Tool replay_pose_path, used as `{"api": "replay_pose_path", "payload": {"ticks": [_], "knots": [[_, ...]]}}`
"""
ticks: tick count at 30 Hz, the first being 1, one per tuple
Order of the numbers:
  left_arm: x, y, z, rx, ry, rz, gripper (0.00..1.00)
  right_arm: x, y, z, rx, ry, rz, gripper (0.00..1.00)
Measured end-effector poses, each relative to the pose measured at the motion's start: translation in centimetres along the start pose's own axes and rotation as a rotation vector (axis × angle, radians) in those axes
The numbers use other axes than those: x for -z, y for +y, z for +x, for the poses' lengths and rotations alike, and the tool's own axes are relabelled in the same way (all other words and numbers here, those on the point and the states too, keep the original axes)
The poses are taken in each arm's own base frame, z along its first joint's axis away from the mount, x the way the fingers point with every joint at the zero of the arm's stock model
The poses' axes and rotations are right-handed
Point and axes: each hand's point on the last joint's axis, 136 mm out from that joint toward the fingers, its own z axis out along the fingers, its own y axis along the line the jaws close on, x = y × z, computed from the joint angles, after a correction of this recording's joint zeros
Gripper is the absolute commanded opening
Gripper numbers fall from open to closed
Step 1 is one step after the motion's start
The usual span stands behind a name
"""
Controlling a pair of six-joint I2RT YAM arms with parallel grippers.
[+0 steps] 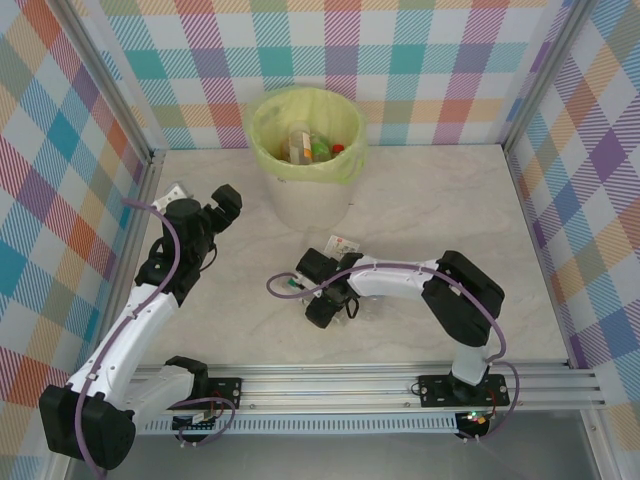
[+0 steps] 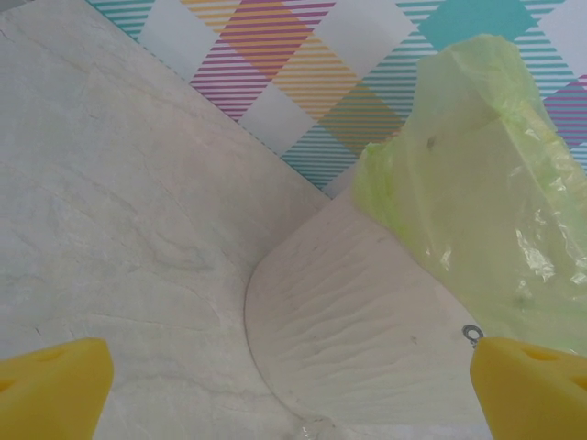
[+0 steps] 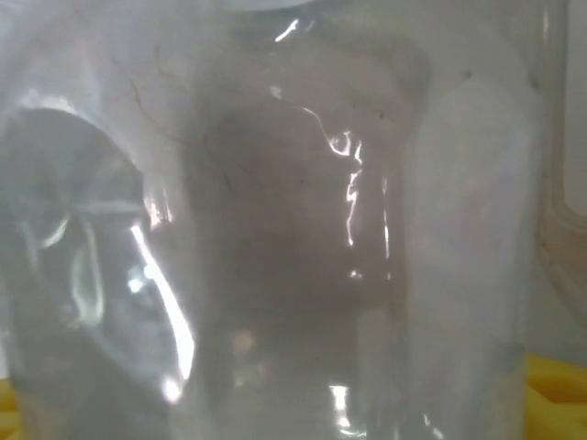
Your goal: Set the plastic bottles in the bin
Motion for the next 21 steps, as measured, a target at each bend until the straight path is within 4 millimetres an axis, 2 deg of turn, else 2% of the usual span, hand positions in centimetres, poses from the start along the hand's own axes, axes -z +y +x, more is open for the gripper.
{"api": "replay_pose_path", "payload": {"ticks": [8,16,21], "knots": [[0.0,0.0,0.0,0.003,0.003,0.001,1.0,0.6,-0.8,-0.9,-0.007,-0.041,0.043,0.68],[-0.3,0.2,0.2,0.004,0.014,-0.001,1.0,5.1,-1.2,-4.2,-0.021,-0.226,0.056,0.62],[-0.4,0.2,0.4,0.003,0.019,-0.004,1.0,7.1,-1.5,-5.7,-0.031,-0.314,0.07,0.6]]}}
